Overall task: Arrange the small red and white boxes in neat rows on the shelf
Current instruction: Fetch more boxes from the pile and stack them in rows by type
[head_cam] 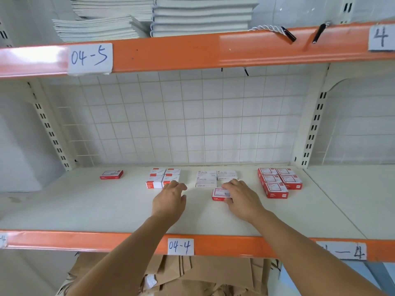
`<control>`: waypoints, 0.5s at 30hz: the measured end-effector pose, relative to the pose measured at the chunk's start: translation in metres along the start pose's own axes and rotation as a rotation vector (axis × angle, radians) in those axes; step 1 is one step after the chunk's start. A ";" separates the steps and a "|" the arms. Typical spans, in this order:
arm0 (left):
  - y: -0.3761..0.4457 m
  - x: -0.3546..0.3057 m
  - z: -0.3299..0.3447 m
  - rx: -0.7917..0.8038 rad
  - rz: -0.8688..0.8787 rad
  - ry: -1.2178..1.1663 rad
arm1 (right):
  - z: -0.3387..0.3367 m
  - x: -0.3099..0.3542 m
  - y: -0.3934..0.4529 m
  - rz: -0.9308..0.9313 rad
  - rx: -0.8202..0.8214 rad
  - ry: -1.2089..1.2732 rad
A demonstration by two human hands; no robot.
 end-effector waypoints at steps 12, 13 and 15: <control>-0.028 0.126 -0.061 0.027 -0.080 0.035 | 0.022 0.154 0.030 -0.118 -0.093 0.053; -0.028 0.141 -0.068 0.032 -0.081 0.040 | 0.025 0.169 0.033 -0.111 -0.096 0.061; -0.029 0.168 -0.081 0.037 -0.084 0.046 | 0.032 0.197 0.040 -0.095 -0.096 0.078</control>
Point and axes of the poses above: each hand's wrist, its own y-axis towards the middle knuckle, its own z-axis out of the palm, x = y × z, the point moved 1 cm from there along y, towards the middle knuckle, and after that the axes turned 7 degrees about -y, right-handed, at the moved point
